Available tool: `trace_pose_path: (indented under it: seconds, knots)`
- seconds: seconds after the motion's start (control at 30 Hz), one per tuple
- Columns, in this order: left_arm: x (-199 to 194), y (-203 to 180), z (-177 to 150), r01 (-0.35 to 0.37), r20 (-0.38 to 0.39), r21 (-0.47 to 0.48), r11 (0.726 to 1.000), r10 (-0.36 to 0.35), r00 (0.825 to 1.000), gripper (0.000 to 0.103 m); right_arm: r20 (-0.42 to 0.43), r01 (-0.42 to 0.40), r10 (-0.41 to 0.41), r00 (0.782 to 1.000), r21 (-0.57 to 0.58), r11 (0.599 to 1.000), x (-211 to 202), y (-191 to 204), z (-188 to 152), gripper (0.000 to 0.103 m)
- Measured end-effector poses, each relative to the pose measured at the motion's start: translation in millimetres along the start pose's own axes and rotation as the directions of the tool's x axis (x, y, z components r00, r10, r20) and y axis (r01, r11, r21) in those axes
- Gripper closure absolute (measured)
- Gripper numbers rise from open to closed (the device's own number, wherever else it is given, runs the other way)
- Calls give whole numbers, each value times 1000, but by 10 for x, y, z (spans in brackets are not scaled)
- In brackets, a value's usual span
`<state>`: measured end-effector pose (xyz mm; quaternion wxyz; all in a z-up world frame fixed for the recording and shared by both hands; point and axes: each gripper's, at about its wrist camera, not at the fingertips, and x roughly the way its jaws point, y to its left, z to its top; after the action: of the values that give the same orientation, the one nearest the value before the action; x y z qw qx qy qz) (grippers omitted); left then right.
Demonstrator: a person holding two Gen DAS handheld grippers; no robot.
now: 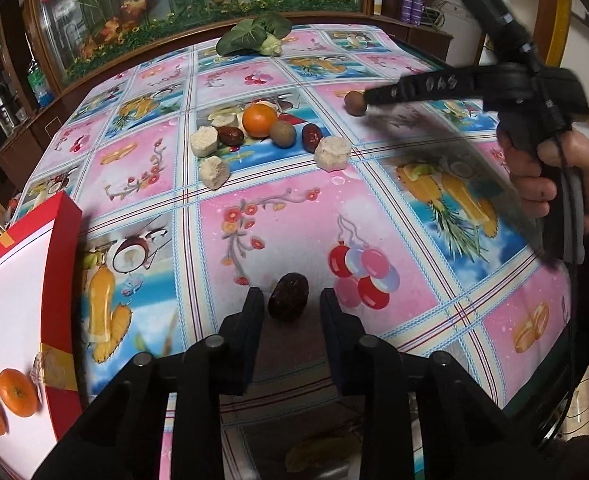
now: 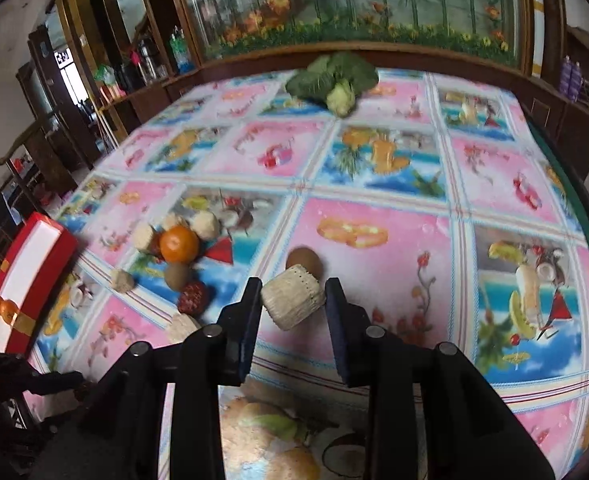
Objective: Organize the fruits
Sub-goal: 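Grasp a white chunk with the right tool while the left tool grasps a dark red date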
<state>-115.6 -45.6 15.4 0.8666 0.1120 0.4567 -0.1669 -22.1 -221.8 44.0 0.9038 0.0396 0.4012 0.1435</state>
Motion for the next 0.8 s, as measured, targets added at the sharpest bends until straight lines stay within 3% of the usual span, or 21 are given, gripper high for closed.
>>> trace_pose_path:
  seconds: [0.13, 0.5, 0.63, 0.8]
  knots:
    - [10, -24, 6, 14, 12, 5, 1000, -14, 1000, 84, 68, 6, -10, 998, 52, 999, -131, -109, 45, 69]
    - [-109, 105, 62, -2, 85, -79, 997, 9, 996, 85, 153, -22, 10, 988, 71, 997, -205, -52, 42, 69]
    - [-344, 204, 83, -18, 159, -120, 993, 37, 986, 85, 195, -63, 54, 979, 43, 997, -256, 99, 33, 69]
    - [-720, 388, 3, -62, 256, -185, 981, 109, 960, 85, 253, -152, 156, 955, -35, 988, -372, 537, 18, 69]
